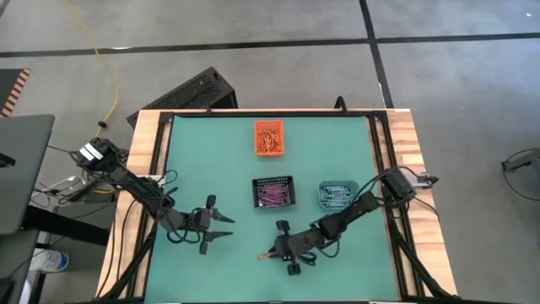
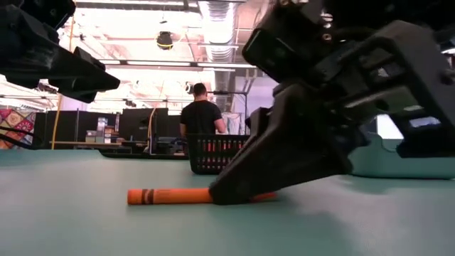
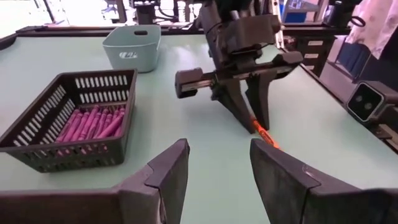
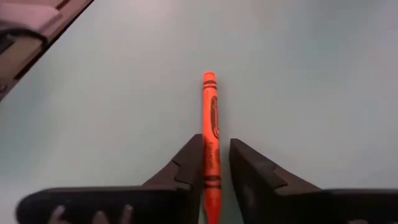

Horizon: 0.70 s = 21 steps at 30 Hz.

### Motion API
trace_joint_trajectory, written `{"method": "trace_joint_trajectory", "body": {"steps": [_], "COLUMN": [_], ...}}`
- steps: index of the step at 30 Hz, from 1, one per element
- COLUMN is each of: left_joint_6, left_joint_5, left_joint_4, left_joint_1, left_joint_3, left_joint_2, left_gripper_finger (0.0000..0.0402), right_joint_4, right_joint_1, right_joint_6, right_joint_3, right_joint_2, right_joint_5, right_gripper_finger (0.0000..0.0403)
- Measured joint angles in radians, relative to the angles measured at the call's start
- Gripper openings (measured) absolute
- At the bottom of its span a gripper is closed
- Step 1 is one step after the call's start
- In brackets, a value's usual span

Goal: Sort crayons
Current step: Put the orange crayon into the orange bin

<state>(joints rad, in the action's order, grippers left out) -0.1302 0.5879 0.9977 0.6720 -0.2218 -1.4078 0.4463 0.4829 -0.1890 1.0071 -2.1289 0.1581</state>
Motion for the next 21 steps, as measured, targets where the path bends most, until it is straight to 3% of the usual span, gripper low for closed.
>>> {"method": "trace_joint_trajectory", "body": {"steps": [7,15,21], "left_joint_6": [-0.005,-0.012,-0.014], "left_joint_5": [0.001,0.002,0.001], "left_joint_4": [0.008,0.007,0.006], "left_joint_1": [-0.001,0.0,0.0], "left_joint_3": [0.0,0.0,0.0], "left_joint_2": [0.0,0.0,0.0], "left_gripper_finger": [0.0162,0.0162,0.0162], "right_joint_4": [-0.029,-0.179,-0.305], "right_joint_1": [-0.015,0.007,0.039], "right_joint_6": [-0.024,0.028,0.041], "right_joint_3": [0.0,-0.011,-0.006], "right_joint_2": [0.023,0.192,0.386], "right_joint_5": [-0.03,-0.038,0.138], "right_gripper_finger": [0.0048,0.0005,0.0005]}}
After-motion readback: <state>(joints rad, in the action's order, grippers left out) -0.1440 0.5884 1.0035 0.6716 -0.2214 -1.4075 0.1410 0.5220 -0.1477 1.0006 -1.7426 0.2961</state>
